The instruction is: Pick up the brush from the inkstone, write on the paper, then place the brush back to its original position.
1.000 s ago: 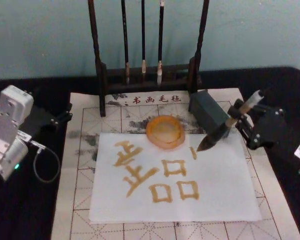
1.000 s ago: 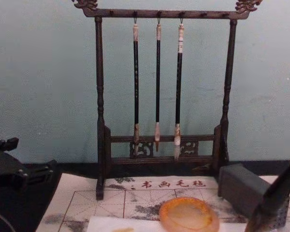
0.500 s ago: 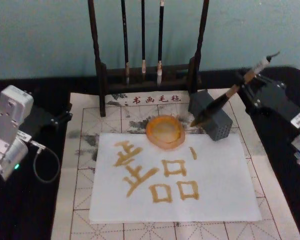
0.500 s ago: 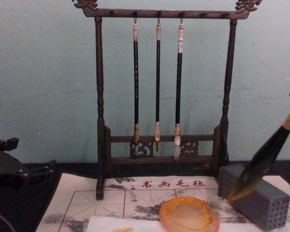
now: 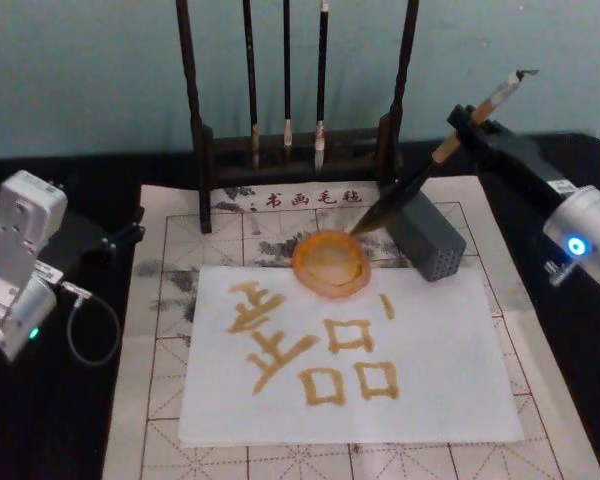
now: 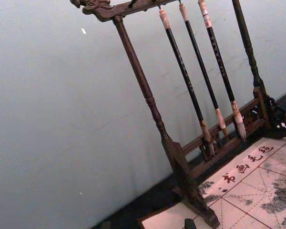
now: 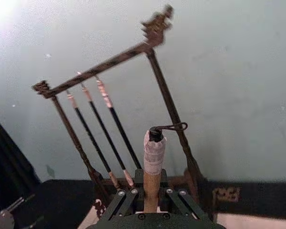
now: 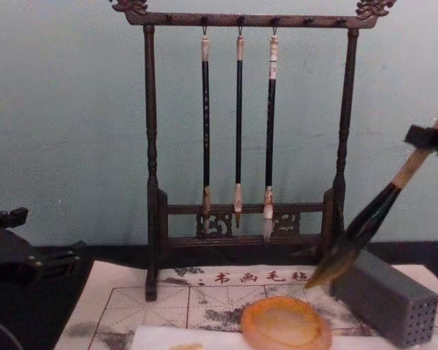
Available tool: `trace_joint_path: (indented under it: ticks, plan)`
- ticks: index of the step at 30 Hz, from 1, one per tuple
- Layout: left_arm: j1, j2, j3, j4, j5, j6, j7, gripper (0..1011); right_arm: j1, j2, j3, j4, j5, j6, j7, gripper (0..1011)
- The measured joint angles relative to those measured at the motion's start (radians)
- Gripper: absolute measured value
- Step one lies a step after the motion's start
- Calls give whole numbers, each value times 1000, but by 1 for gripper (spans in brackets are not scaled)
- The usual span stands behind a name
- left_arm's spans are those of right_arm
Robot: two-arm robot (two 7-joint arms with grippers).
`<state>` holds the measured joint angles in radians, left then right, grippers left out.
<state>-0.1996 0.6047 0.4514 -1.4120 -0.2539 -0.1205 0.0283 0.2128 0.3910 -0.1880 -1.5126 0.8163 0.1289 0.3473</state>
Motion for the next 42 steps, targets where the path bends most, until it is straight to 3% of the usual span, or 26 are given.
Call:
trace_joint_path:
  ticks: [2,10,20,30,42]
  plan:
    - [0,0,0,0,0,0,0,1001,32,-12,-7,29,36,55,-25,182]
    - [0,0,0,0,0,0,0,1001,89,-34,-23,96,111,166,-81,182]
    - [0,0,0,0,0,0,0,1001,127,-80,-5,165,232,276,-161,182]
    - [0,0,0,0,0,0,0,1001,160,-116,13,226,317,322,-236,182]
    - [0,0,0,0,0,0,0,1001,173,-134,11,262,359,310,-303,182]
